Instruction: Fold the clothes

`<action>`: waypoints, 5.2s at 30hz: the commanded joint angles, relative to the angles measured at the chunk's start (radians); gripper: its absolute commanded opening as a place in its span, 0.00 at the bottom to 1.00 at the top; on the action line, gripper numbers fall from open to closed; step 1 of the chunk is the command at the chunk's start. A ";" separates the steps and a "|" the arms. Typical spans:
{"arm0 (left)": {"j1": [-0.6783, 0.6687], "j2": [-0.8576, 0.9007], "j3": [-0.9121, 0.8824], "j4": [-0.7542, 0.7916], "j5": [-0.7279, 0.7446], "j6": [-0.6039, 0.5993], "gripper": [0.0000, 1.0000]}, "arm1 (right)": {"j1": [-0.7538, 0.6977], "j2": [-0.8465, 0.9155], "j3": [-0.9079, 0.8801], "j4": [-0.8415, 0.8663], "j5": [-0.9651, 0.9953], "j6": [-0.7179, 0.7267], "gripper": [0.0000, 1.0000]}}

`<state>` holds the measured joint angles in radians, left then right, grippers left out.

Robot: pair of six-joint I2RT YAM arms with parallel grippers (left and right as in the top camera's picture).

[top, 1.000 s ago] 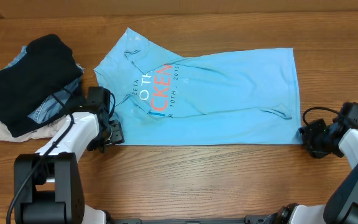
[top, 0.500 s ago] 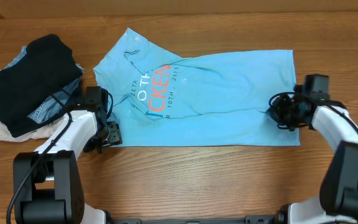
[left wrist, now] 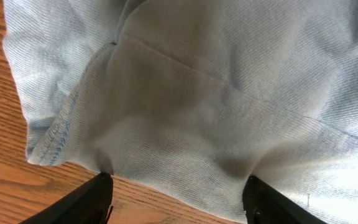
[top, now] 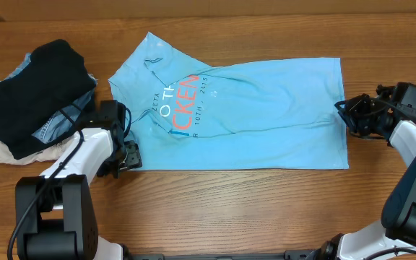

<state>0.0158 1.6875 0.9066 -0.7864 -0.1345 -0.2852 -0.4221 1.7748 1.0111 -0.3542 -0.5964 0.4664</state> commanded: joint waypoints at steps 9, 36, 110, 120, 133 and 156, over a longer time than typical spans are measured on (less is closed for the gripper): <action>-0.029 0.012 0.635 -0.384 0.629 0.245 1.00 | 0.063 -0.023 0.367 -0.246 -0.080 -0.164 0.65; -0.124 0.568 0.706 0.376 0.512 -0.381 0.80 | 0.069 0.100 0.383 -0.050 0.156 0.032 0.73; -0.100 0.505 0.981 -0.138 0.551 -0.113 0.04 | 0.013 0.391 0.459 0.245 -0.272 -0.047 0.32; -0.101 0.505 0.981 -0.137 0.553 -0.110 0.04 | 0.089 0.409 0.459 0.300 0.199 -0.082 0.68; -0.101 0.505 0.981 -0.137 0.553 -0.110 0.04 | 0.146 0.481 0.459 0.329 0.327 -0.074 0.57; -0.101 0.505 0.981 -0.137 0.554 -0.111 0.04 | 0.168 0.494 0.459 0.268 0.380 -0.074 0.28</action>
<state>-0.0902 2.2383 1.8652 -0.9211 0.4011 -0.4149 -0.2607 2.2528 1.4536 -0.0689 -0.2424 0.3931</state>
